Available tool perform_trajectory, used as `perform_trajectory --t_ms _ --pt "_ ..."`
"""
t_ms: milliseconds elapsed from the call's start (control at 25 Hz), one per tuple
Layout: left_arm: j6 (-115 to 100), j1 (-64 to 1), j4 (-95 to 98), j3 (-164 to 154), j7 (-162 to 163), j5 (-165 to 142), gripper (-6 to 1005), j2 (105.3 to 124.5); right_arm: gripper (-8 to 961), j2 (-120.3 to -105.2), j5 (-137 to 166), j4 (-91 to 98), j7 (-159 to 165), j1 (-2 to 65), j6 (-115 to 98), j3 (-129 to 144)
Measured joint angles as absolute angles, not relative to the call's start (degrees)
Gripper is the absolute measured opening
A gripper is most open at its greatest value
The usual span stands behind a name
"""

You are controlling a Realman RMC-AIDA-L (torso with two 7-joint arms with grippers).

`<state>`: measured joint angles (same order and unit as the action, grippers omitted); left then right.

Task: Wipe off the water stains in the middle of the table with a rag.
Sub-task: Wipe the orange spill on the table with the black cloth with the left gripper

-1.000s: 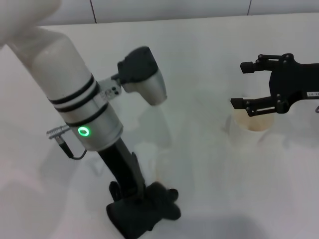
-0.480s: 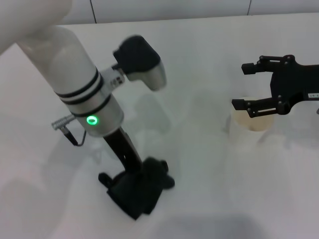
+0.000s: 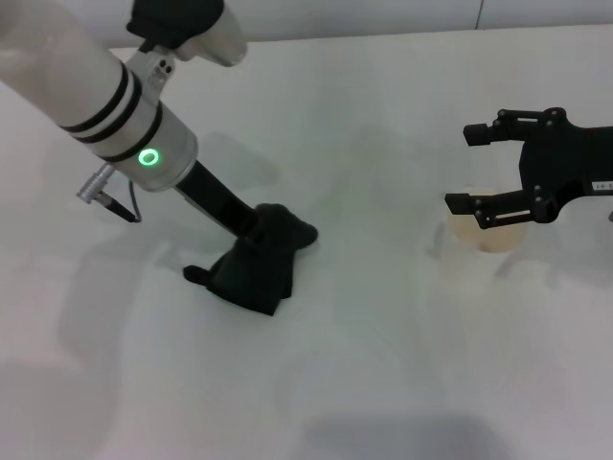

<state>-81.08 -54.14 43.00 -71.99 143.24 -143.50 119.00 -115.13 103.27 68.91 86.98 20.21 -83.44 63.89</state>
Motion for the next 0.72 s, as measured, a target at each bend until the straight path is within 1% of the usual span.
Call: perform_trajectory --t_ms 440,640,720 --pt "-86.8 -53.0 44.4 -71.2 144.0 -146.0 170 118.99 859 -115.07 103.3 69.9 87.0 19.0 -84.1 62.7" --pt "-88.8 -49.6 50.0 -70.7 147.5 -149.7 172 118.71 859 -115.05 103.2 70.4 87.1 19.0 -84.4 62.2" --pt "-88.9 -49.3 50.6 -70.5 148.0 -150.3 173 118.66 859 -115.05 103.2 70.4 87.1 19.1 -84.4 62.1"
